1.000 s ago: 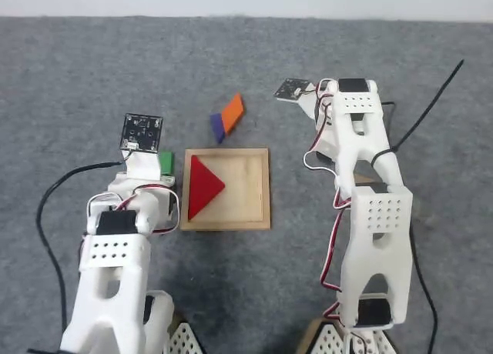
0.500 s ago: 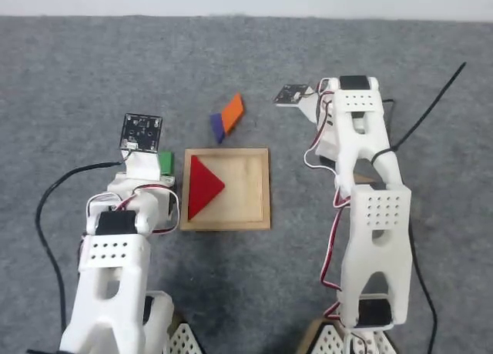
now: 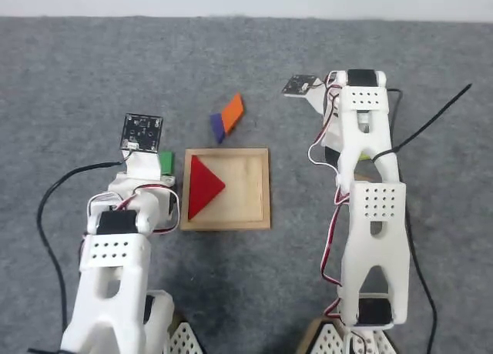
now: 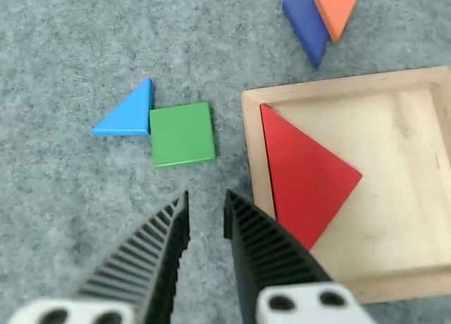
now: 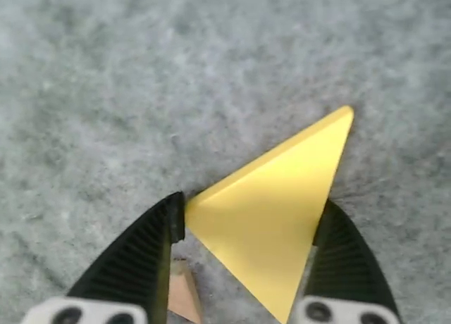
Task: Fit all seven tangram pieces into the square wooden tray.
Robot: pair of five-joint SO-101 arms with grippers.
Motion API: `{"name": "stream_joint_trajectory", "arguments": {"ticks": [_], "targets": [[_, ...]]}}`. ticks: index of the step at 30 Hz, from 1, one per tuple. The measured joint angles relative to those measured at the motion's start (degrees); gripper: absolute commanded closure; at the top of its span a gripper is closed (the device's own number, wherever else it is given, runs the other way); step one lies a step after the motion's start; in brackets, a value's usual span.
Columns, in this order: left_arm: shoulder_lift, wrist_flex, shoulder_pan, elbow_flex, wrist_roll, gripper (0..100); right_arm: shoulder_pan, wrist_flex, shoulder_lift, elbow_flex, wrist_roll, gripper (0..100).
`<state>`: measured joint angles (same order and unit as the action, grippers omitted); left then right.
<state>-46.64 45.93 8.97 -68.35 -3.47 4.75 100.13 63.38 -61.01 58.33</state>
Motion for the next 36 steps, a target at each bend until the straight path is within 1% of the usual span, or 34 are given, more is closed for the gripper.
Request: {"name": "stream_joint_trajectory", "arguments": {"ticks": [7, 15, 19, 22, 26, 31, 33, 36], "targets": [[0.0, -0.1, 0.0, -0.2, 0.0, 91, 0.0, 0.0, 0.0, 0.0, -1.8, 87.6], [-0.2, -2.5, 0.0, -1.6, 0.0, 91, 0.1, 0.1, -2.2, 1.3, -4.5, 87.6], [-0.2, -2.5, 0.0, -1.6, 0.0, 91, 0.6, 0.3, -7.6, 7.9, -4.8, 87.6], [-0.2, -2.5, 0.0, -1.6, 0.0, 91, 2.3, 0.3, -13.1, 14.0, -4.8, 87.6], [-0.2, -2.5, 0.0, -1.6, 0.0, 92, 6.0, 0.4, -21.5, 20.3, -4.8, 87.7], [-0.2, -2.5, 0.0, -2.2, -1.3, 91, 15.2, 0.4, -28.1, 26.8, -3.6, 87.7], [-0.2, -2.5, 1.9, -2.3, -1.4, 91, 19.0, 0.4, -28.9, 27.3, -3.4, 87.7], [-0.2, -0.1, 7.4, -2.3, -1.5, 91, 25.1, -0.4, -29.1, 27.7, -3.3, 87.7]]}}
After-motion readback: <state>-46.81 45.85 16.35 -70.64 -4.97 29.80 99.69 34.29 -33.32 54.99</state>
